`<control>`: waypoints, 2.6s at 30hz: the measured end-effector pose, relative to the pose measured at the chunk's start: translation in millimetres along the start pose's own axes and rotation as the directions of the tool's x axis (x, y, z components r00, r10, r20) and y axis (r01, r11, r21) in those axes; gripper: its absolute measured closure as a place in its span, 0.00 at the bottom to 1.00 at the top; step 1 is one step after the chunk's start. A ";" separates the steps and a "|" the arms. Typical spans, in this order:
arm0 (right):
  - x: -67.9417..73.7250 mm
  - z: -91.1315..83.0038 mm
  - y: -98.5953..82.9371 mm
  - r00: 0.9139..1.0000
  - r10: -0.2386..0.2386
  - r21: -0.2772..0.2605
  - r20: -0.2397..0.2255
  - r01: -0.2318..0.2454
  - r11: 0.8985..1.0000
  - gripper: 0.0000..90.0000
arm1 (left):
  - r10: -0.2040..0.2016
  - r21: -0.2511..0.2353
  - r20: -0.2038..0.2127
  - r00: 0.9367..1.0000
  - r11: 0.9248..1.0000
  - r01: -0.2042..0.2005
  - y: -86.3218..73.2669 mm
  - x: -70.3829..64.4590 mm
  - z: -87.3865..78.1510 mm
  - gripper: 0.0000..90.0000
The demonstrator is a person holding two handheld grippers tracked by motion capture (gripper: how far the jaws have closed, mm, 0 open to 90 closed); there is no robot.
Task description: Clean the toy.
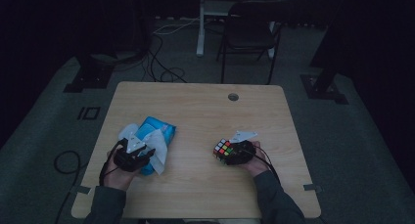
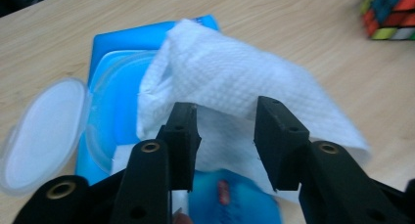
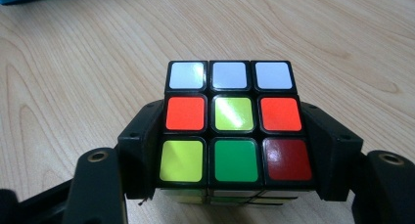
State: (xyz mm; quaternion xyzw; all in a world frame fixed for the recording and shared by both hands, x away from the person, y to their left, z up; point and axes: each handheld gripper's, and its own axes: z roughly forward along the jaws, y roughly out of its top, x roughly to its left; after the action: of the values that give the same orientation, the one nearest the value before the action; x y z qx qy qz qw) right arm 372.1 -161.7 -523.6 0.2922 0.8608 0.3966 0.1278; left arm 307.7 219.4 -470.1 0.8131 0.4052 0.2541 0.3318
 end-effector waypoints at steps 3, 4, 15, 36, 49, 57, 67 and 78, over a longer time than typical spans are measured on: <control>0.0 0.0 -0.1 1.000 0.000 -0.001 0.000 0.000 1.000 0.37 | 0.006 0.031 -0.039 0.999 0.999 -0.005 1.9 1.6 13.0 0.61; 0.0 0.0 -0.2 1.000 0.000 -0.002 0.001 0.000 1.000 0.37 | 0.005 0.034 -0.048 0.999 0.999 -0.003 2.5 2.2 17.1 0.59; -0.4 0.4 -1.2 1.000 0.003 -0.001 -0.004 -0.003 1.000 0.37 | -0.076 0.035 -0.076 0.994 0.996 0.079 15.0 15.5 40.4 0.58; -1.3 1.3 -2.5 1.000 0.010 0.003 -0.011 -0.010 1.000 0.37 | -0.179 0.041 -0.079 0.981 0.982 0.183 31.3 32.7 51.3 0.96; 0.3 1.1 -2.7 1.000 0.002 0.003 0.003 -0.002 1.000 0.37 | -0.105 -0.042 -0.014 0.994 0.994 0.104 43.6 20.5 36.3 0.98; 0.8 -1.1 -5.3 1.000 0.007 0.000 0.009 -0.007 1.000 0.37 | -0.080 -0.080 0.010 0.997 0.994 0.081 51.1 11.1 28.1 0.98; 2.3 -1.9 -5.6 1.000 0.002 -0.002 0.024 -0.002 1.000 0.37 | -0.031 -0.166 0.074 0.997 0.985 0.043 74.0 -0.9 18.1 0.98; 11.0 -3.4 -2.6 0.996 -0.063 0.000 0.061 0.063 0.998 0.37 | -0.002 -0.166 0.129 0.992 0.986 0.024 84.7 -12.8 25.6 0.98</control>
State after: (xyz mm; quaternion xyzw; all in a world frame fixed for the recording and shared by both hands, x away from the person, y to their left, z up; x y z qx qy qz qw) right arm 360.8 -158.5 -523.2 0.2766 0.8650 0.3840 0.1666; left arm 359.7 162.0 -425.5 0.7944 0.3656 0.2321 0.4259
